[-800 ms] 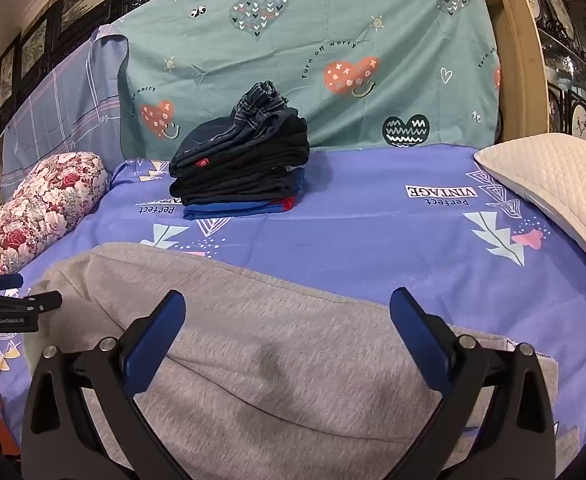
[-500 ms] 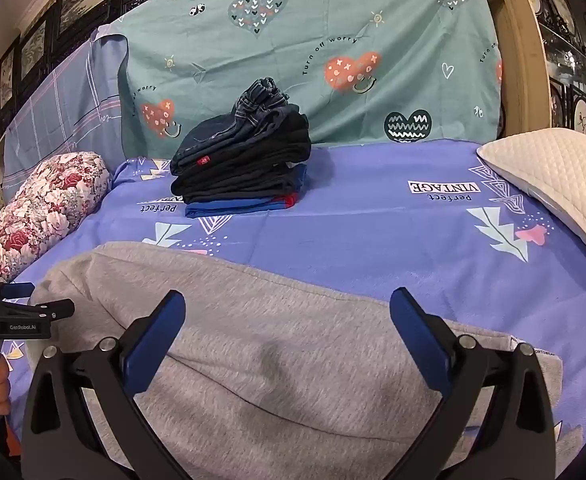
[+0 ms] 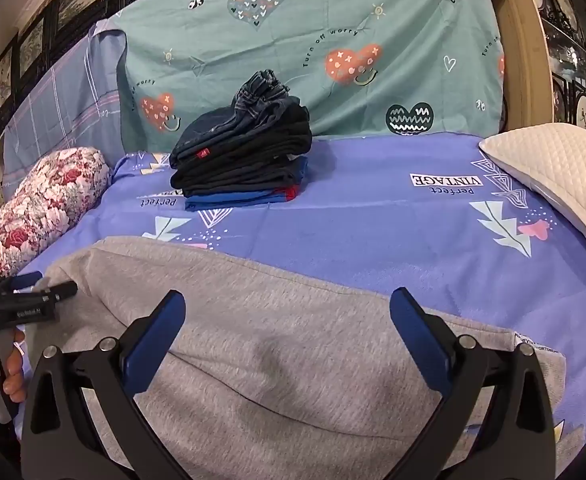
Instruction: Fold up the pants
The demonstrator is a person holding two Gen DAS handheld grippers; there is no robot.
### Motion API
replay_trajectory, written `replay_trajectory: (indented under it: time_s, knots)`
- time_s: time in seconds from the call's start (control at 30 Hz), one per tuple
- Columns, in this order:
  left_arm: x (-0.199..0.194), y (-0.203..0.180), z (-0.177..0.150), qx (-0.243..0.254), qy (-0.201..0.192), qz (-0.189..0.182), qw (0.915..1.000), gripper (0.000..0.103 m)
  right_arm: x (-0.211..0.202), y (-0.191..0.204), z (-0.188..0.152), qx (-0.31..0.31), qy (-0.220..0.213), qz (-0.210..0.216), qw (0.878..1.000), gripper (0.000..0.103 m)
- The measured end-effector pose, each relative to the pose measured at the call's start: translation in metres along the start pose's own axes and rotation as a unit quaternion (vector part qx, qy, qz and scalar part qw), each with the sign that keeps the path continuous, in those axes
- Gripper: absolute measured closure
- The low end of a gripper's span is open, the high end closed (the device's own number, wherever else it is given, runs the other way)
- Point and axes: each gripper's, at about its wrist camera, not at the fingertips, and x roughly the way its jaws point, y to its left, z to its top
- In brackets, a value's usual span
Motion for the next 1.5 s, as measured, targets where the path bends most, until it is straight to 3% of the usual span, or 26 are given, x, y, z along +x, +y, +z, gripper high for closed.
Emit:
replay_trajectory:
  time_s: [0.13, 0.5, 1.5]
  knots:
    - [0.008, 0.002, -0.002, -0.012, 0.015, -0.012, 0.9997, 0.002, 0.008, 0.005, -0.002, -0.017, 0.023, -0.003, 1.0, 0.001]
    - [0.009, -0.012, -0.004, 0.002, 0.012, -0.009, 0.9999, 0.002, 0.023, -0.008, -0.002, 0.02, 0.062, 0.004, 0.998, 0.001]
    - [0.012, -0.01, -0.004, -0.007, 0.019, -0.009, 0.9998, 0.002, 0.025, -0.011, -0.003, 0.028, 0.068, -0.007, 0.997, 0.001]
